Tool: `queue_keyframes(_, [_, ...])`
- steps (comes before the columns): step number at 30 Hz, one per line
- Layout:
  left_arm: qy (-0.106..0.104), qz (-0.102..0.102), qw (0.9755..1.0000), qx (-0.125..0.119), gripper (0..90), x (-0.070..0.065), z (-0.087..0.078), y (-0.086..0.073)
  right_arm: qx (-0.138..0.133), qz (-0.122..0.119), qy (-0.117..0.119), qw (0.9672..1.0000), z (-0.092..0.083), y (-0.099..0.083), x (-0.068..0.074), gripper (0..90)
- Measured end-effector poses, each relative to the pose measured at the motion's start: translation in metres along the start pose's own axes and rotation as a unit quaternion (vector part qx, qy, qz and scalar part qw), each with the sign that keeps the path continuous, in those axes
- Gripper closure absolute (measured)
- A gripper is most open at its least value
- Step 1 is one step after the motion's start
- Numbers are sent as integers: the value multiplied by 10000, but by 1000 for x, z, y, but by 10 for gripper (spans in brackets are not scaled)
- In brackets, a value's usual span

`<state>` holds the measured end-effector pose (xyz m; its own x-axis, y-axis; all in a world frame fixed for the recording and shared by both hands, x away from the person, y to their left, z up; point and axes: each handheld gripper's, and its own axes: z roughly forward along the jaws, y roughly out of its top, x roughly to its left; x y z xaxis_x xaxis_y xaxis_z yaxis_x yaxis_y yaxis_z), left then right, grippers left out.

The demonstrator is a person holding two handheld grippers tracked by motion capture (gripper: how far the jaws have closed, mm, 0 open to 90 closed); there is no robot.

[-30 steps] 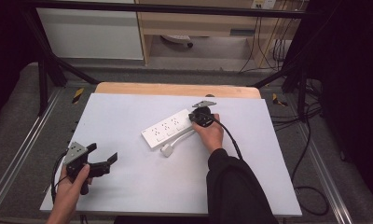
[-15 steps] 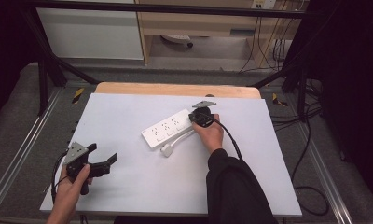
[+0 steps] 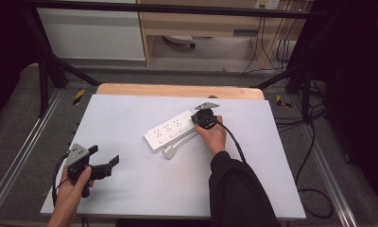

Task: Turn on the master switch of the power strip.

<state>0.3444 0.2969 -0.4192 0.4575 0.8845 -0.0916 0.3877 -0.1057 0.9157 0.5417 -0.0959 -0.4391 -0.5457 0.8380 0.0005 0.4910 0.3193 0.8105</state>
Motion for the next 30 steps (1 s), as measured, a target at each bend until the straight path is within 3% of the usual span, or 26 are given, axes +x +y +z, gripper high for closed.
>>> queue_keyframes(30, [19,57,10000,44,56,-1,1,0,5,-10,-24,10000,0,-1,0,900])
